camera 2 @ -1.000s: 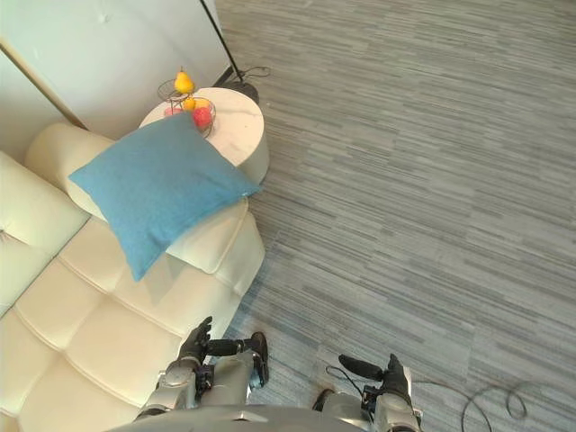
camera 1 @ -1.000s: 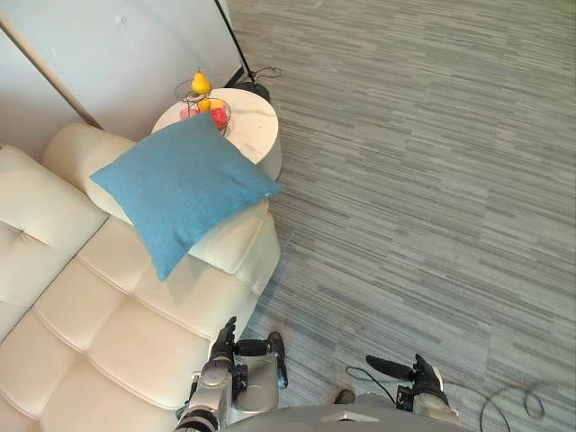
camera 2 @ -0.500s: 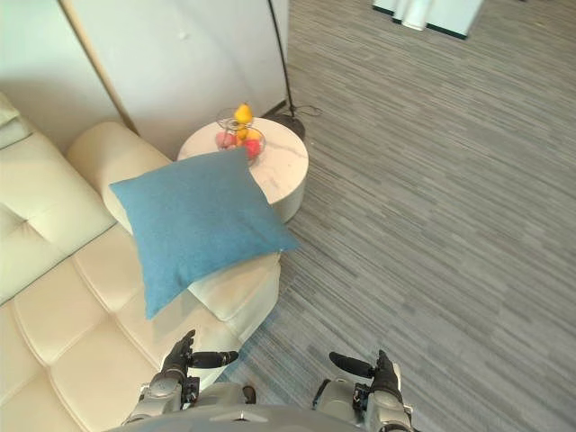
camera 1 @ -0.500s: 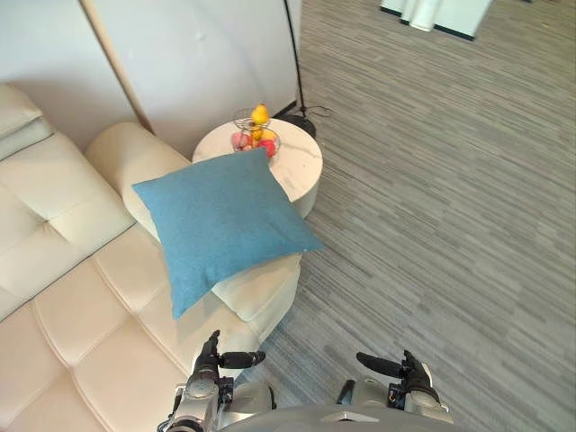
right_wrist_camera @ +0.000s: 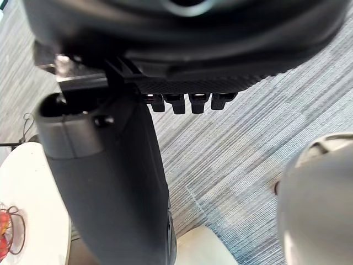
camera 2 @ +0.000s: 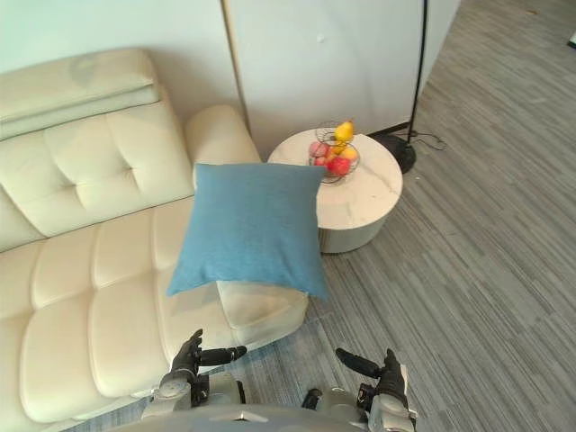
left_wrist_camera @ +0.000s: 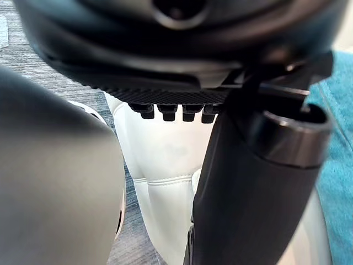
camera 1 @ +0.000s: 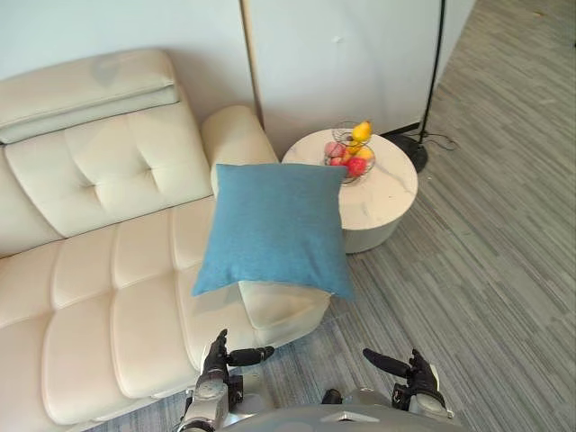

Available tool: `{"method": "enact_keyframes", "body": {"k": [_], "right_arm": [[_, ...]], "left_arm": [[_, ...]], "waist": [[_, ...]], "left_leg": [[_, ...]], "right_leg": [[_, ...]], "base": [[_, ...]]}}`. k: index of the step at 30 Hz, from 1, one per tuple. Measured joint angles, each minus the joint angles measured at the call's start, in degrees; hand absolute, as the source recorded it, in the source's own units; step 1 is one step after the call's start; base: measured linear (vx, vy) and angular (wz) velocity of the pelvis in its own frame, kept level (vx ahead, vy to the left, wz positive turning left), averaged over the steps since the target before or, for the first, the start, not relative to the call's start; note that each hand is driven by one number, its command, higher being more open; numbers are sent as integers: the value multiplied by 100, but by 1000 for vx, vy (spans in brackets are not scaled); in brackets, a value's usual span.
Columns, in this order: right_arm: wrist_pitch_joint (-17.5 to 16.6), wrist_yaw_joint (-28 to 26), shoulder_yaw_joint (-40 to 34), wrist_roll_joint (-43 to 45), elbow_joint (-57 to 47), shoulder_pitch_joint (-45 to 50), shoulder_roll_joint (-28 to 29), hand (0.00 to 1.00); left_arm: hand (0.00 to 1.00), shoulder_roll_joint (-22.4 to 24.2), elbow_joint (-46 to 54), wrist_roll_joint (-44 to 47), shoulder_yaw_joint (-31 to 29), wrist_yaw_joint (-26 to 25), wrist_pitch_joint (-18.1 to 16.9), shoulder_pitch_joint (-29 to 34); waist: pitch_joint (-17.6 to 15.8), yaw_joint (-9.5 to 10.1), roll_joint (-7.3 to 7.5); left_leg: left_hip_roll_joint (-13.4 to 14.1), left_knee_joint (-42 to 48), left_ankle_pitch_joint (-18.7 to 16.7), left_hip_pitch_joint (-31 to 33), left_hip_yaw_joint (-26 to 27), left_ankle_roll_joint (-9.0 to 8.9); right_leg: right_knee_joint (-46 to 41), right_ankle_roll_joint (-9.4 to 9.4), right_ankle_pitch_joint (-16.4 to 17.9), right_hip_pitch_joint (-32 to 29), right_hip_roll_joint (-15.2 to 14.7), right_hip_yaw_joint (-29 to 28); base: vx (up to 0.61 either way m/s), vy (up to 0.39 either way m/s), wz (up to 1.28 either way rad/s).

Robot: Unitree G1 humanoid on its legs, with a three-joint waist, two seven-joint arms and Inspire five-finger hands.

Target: Pick up cushions and gather them together orderly.

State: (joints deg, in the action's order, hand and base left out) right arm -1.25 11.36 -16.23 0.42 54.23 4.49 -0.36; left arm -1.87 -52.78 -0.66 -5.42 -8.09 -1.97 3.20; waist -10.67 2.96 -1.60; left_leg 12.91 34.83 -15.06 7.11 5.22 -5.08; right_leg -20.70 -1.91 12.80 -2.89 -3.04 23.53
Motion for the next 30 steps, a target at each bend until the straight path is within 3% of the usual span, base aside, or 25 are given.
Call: {"method": "enact_keyframes", "body": {"k": [1,3,4,7,9,12,17,22,30], "right_arm": [[-4,4,-1,30,-35,19,-6,100],[-12,11,-7,137,-143,14,-26,100],[-16,9,-51,195,-169,-23,-59,100],[-2,-6,-42,196,-63,-45,72,100],[-2,-13,-39,196,-28,-42,101,100],[-6,-5,-46,192,40,-49,62,100],[-3,57,-47,187,-168,-92,8,100],[-1,182,-165,170,-1505,159,-84,100],[-10,267,-779,-75,-2867,366,-217,100]], "left_arm": [[100,-7,14,2,-20,-6,0,0],[100,8,8,3,3,-6,1,-4],[100,22,-38,7,44,-4,4,-18],[100,-78,-74,8,220,-12,3,-15],[100,-157,-186,16,302,0,18,-4],[100,-197,-258,14,326,-13,13,26],[100,-227,-257,14,460,0,12,35],[100,-317,252,51,360,-19,18,273],[100,-512,1376,466,-517,-137,8,734]], "waist": [[0,19,32],[45,20,-10],[85,19,-56],[178,39,98],[202,28,140],[237,-4,139],[239,-39,154],[258,-115,179],[406,-165,147]], "left_leg": [[188,-135,23,10,606,48],[218,-628,307,10,1012,229],[91,-1075,440,-65,1146,141],[-215,-1811,665,-238,1130,69],[-346,-2018,800,-363,1113,118],[-557,-2655,1073,-822,1128,154],[-676,-3160,1321,-995,1137,199],[-784,-3560,1505,-1141,1150,248],[-897,-4006,1756,-1205,1160,287]], "right_leg": [[155,1,0,204,-11,195],[205,7,-4,227,-64,316],[228,81,-47,203,-138,348],[553,212,-177,225,-227,357],[726,271,-269,367,-282,355],[1102,365,-490,702,-304,288],[1292,370,-672,706,-290,197],[1469,397,-879,690,-288,5],[1590,430,-995,598,-286,-173]], "base": [[120,-60,73],[123,59,55],[160,160,60],[125,137,42],[82,91,22],[34,87,9],[-50,43,-2],[-95,58,-9],[-96,40,-2]]}}
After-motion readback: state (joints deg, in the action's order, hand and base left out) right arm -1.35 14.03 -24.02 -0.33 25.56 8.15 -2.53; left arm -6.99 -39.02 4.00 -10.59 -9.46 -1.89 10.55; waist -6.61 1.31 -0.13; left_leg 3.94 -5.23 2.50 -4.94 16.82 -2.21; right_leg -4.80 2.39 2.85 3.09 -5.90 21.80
